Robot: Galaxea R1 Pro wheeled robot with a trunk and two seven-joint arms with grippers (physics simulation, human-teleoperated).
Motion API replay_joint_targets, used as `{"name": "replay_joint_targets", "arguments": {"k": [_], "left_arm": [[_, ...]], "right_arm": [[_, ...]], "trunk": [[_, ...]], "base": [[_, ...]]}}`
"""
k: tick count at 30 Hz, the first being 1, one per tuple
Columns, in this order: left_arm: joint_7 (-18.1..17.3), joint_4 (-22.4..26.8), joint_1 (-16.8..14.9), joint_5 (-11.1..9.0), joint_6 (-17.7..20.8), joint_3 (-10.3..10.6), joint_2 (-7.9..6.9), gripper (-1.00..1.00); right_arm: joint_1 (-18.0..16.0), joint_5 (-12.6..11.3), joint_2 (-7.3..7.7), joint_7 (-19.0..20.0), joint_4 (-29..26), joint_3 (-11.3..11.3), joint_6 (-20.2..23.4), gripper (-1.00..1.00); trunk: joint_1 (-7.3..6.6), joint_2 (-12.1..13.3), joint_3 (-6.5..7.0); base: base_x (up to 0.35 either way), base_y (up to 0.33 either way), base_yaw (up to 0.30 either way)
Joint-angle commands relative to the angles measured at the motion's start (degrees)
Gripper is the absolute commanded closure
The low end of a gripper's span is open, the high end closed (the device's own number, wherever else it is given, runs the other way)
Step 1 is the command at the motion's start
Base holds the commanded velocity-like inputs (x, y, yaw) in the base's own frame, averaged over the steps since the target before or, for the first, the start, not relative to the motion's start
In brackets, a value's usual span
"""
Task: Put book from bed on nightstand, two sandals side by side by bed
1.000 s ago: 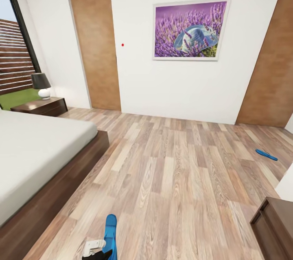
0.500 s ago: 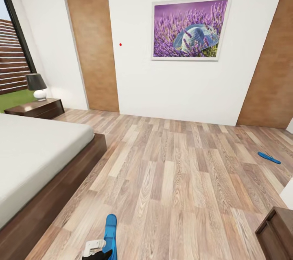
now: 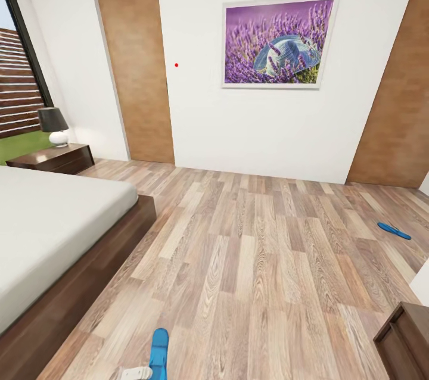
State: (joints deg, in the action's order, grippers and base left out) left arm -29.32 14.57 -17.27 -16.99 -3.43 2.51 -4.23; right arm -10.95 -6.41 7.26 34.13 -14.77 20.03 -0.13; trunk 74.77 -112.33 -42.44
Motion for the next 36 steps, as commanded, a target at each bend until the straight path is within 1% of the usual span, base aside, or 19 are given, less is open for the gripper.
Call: {"name": "replay_joint_targets", "arguments": {"k": [1, 6, 11, 16, 30, 36], "left_arm": [[-0.1, -0.4, 0.0, -0.3, -1.0, 0.3, -0.01, 1.0], [-0.1, -0.9, 0.0, -0.3, -2.2, 0.3, 0.01, 1.0], [-0.1, -1.0, 0.0, -0.4, -2.3, 0.4, 0.12, 1.0], [-0.1, -1.1, 0.0, -0.6, -2.4, 0.3, 0.64, 1.0], [-0.1, -1.1, 0.0, -0.7, -2.4, 0.1, 0.72, 1.0], [-0.1, -1.1, 0.0, -0.7, -2.4, 0.2, 0.72, 1.0]], "right_arm": [[0.0, -0.5, 0.03, 0.3, 0.1, -0.1, -0.1, -1.0], [0.0, -0.7, 0.11, 0.4, 0.2, -0.2, -0.4, -1.0], [0.0, -0.8, 0.24, 0.3, 0.2, -0.1, -0.4, -1.0], [0.0, -0.9, 0.46, 0.4, 0.2, -0.1, -0.4, -1.0], [0.0, -0.9, 0.3, 0.1, 0.2, -0.1, -0.5, -1.0], [0.0, -0.9, 0.3, 0.1, 0.2, -0.1, -0.5, -1.0]], "trunk": [[-0.01, 0.0, -0.05], [-0.01, 0.0, -0.05], [-0.01, 0.0, -0.05], [-0.01, 0.0, -0.05], [-0.01, 0.0, -0.05], [-0.01, 0.0, -0.05]], "base": [[0.0, 0.0, 0.0], [0.0, 0.0, 0.0], [0.0, 0.0, -0.063], [0.0, 0.0, -0.245], [0.0, 0.0, -0.297], [0.0, 0.0, -0.103]]}}
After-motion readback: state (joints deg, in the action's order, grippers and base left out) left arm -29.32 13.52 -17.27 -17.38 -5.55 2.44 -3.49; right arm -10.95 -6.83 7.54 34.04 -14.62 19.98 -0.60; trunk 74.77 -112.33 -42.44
